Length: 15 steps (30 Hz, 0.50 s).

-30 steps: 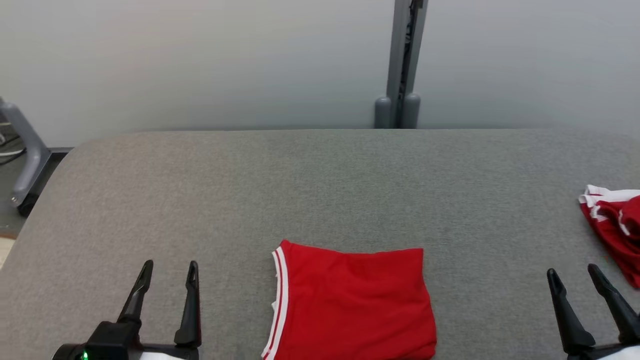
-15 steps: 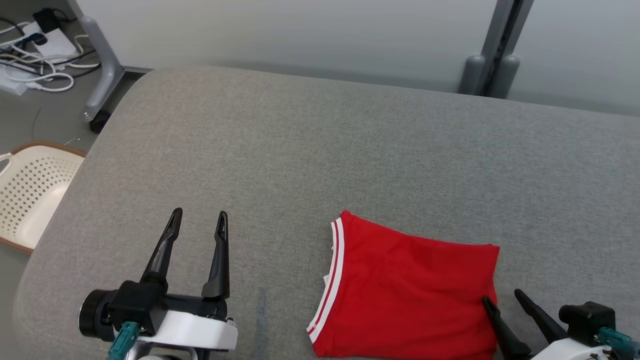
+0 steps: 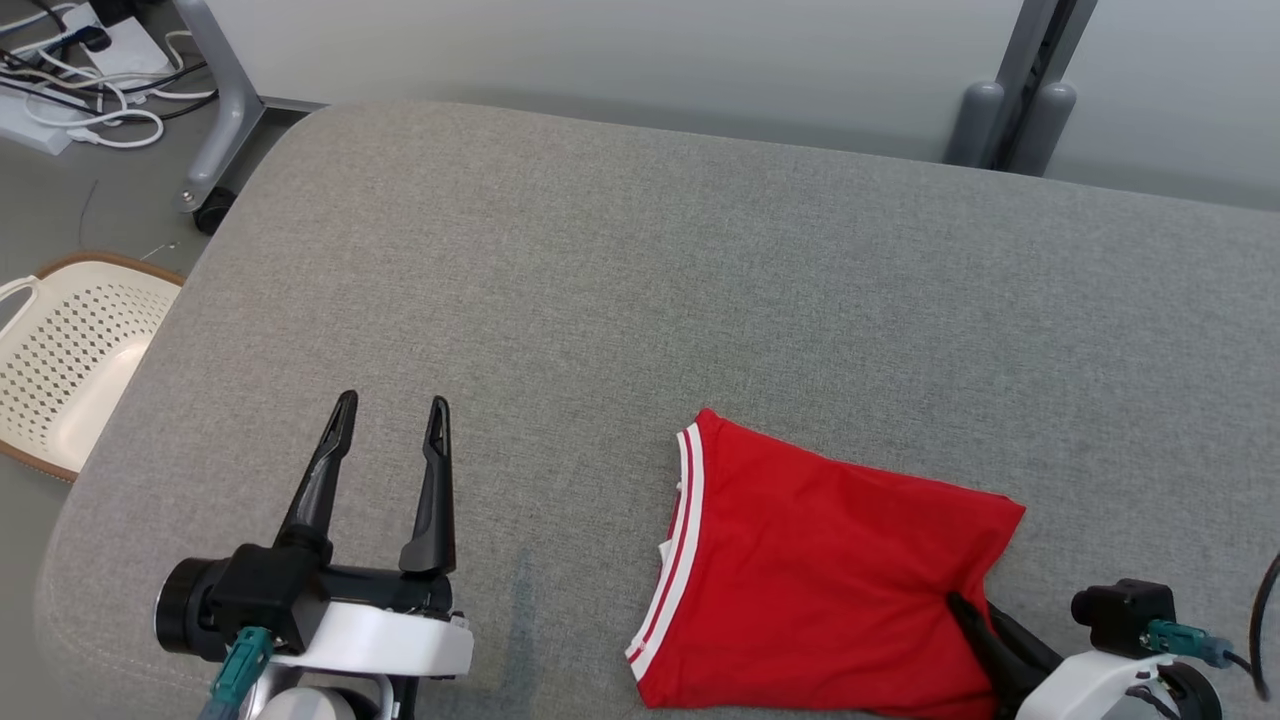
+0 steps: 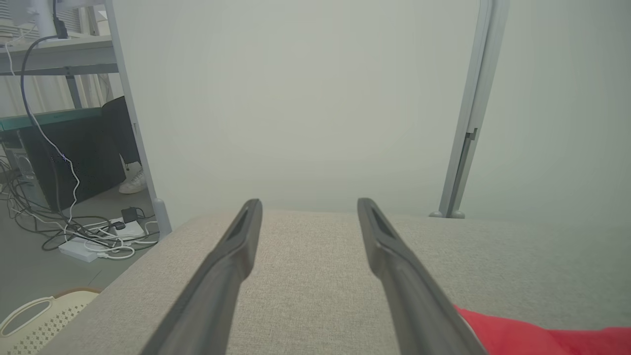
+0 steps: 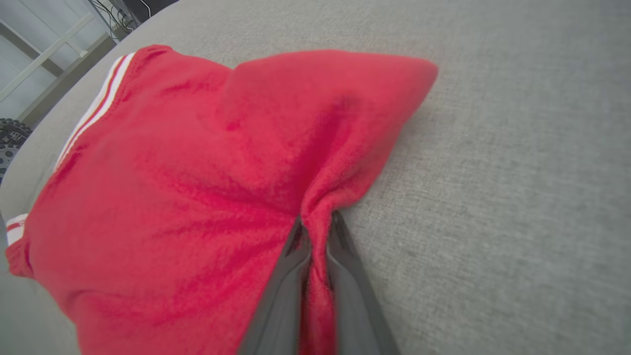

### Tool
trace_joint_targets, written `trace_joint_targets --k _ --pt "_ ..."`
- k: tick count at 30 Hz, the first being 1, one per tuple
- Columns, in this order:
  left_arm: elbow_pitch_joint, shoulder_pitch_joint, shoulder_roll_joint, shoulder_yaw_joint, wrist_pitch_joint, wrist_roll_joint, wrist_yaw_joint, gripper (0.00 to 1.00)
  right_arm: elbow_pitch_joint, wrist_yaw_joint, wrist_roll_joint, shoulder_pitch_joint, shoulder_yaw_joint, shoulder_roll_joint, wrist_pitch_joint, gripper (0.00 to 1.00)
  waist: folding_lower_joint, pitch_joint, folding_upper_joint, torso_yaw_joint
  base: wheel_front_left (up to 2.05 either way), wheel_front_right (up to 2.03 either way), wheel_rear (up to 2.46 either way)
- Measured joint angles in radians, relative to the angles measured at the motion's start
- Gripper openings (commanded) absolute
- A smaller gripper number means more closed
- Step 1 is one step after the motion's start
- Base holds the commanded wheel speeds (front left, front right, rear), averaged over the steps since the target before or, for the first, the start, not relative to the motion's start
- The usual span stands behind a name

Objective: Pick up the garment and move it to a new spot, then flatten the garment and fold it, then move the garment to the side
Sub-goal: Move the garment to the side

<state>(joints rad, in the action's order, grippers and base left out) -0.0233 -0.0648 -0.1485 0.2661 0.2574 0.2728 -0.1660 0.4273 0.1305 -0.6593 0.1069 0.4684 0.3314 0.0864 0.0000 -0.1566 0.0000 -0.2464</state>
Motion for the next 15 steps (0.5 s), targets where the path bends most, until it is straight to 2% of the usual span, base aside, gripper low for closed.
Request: trace_joint_targets --k 7,15 --pt "0.017 0.004 -0.005 -0.022 0.004 -0.001 0.003 1.0 -0.002 0.001 -0.048 0.033 0.081 0.044 0.037 0.0 0.0 0.014 0.0 0.047 0.0 0.0 0.0" --pt "0.014 0.044 -0.021 -0.048 0.004 0.0 -0.002 1.0 0.002 0.0 -0.034 0.06 0.085 0.127 0.092 0.0 0.0 0.039 0.0 0.177 0.0 0.0 0.0"
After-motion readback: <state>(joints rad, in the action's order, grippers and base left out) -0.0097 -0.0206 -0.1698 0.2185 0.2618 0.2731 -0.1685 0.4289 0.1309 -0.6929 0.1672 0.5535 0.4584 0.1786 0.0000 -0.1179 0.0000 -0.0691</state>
